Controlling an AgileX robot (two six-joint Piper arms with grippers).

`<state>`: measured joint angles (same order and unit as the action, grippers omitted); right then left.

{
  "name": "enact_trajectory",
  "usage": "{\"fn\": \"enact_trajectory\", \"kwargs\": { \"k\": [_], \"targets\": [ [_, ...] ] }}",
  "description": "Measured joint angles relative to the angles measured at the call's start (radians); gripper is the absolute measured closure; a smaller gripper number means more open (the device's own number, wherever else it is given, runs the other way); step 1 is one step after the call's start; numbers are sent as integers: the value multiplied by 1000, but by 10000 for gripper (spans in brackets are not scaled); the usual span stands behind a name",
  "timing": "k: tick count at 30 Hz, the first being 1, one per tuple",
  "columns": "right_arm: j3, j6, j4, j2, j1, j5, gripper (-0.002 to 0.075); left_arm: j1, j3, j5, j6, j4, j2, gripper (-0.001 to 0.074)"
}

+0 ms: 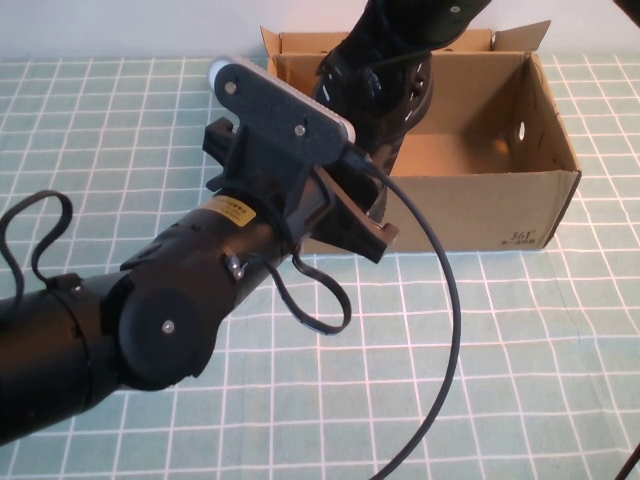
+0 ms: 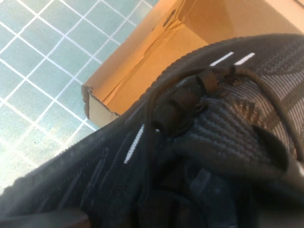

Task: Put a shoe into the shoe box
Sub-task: Hand over the shoe, then place the shoe in the shoe box

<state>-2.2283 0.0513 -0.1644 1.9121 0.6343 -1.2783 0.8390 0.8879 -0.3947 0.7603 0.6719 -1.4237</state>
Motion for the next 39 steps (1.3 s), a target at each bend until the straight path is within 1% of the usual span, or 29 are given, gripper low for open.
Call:
{"fn": "enact_trajectory", "kwargs": {
  "k": [5, 8, 14, 15, 20, 23, 26, 29, 31, 33, 35, 39],
  "targets": [
    [0, -2, -2, 0, 0, 0, 731, 0, 0, -4, 41, 36, 0, 431],
    [0, -2, -4, 0, 0, 0, 731, 0, 0, -8, 80, 46, 0, 497],
    [0, -2, -8, 0, 0, 0, 731, -8, 0, -14, 129, 52, 0, 657],
    [0, -4, -8, 0, 0, 0, 731, -15, 0, -7, 132, 52, 0, 671],
    [0, -4, 7, 2, 0, 0, 729, -83, 5, 83, 130, 39, 0, 678],
    [0, -4, 21, 2, 0, 0, 698, -133, 30, 173, 125, 31, 0, 680],
    [-6, -20, 25, 0, 0, 4, 614, -177, 47, 249, 125, 27, -4, 680],
    [-8, -51, 21, -4, 0, 8, 505, -209, 71, 308, 123, 0, -5, 689],
    [-8, -86, 12, -4, 0, 8, 472, -220, 99, 347, 123, -35, -9, 689],
    [-8, -114, 4, -4, 0, 8, 468, -233, 127, 378, 125, -58, -18, 689],
    [-8, -131, 2, -14, 0, 8, 482, -245, 154, 412, 125, -79, -37, 689],
    [10, -142, 25, -65, 0, 8, 561, -276, 240, 513, 141, -108, -71, 689]
  ]
}}
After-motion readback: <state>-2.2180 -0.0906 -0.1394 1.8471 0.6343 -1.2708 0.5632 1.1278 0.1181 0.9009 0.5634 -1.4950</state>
